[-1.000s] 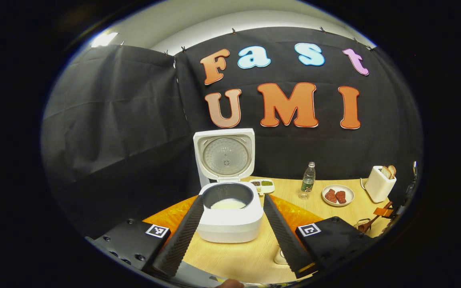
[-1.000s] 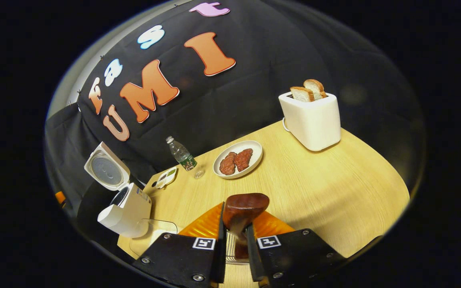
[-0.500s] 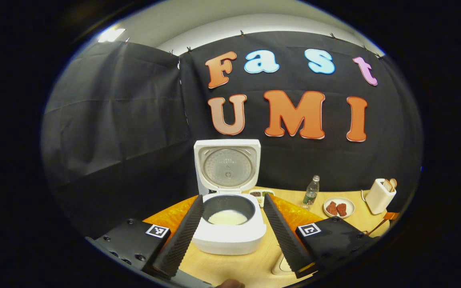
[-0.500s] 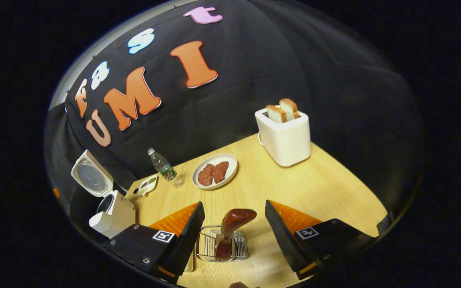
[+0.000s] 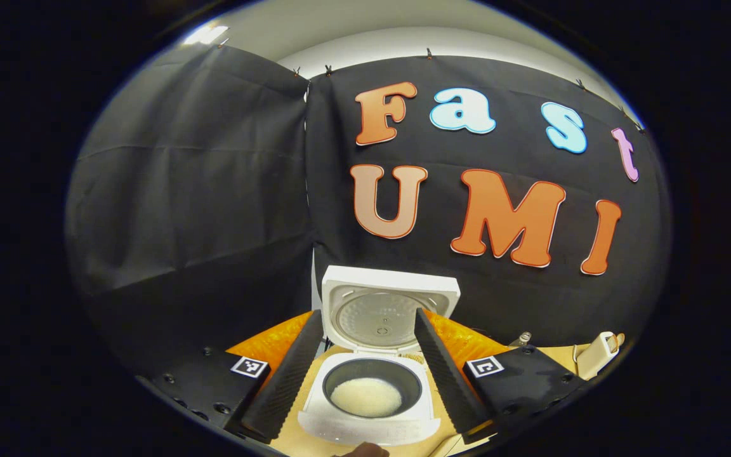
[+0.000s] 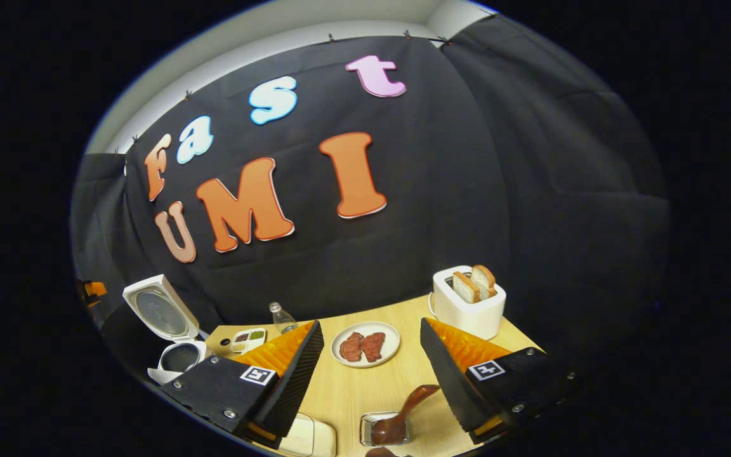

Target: Close the left gripper, press the button to open the rice cooker; take a wooden spoon from the chopstick holder with the right hand, scoop a spoonful of rice and pour it into the rice cooker, then put the wooden spoon back into the chopstick holder.

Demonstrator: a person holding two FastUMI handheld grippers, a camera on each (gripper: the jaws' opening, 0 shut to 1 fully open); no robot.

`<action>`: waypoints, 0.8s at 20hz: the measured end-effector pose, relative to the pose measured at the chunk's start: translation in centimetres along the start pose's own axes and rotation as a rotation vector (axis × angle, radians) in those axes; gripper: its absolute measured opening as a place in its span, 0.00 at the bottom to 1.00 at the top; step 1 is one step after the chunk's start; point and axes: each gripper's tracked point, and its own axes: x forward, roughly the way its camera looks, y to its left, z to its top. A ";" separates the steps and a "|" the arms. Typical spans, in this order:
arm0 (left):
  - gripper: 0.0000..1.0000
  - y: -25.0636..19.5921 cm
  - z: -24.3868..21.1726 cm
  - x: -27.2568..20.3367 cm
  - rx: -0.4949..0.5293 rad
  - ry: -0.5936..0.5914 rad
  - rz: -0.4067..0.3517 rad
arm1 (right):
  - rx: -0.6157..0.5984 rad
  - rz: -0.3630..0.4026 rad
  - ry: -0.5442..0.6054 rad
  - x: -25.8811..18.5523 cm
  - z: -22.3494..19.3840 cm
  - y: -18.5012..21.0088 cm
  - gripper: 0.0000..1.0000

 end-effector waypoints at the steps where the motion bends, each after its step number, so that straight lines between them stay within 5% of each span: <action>1: 0.96 0.0 0.4 1.3 0.006 0.008 -0.010 | -0.020 0.012 -0.011 0.1 0.8 1.2 0.95; 7: 0.96 0.2 -0.1 9.8 -0.027 0.089 -0.049 | -0.092 0.054 -0.096 -0.3 4.4 6.0 0.95; 16: 1.00 -2.8 1.1 21.0 -0.074 0.204 -0.098 | -0.102 0.030 -0.094 -1.7 3.3 6.5 0.95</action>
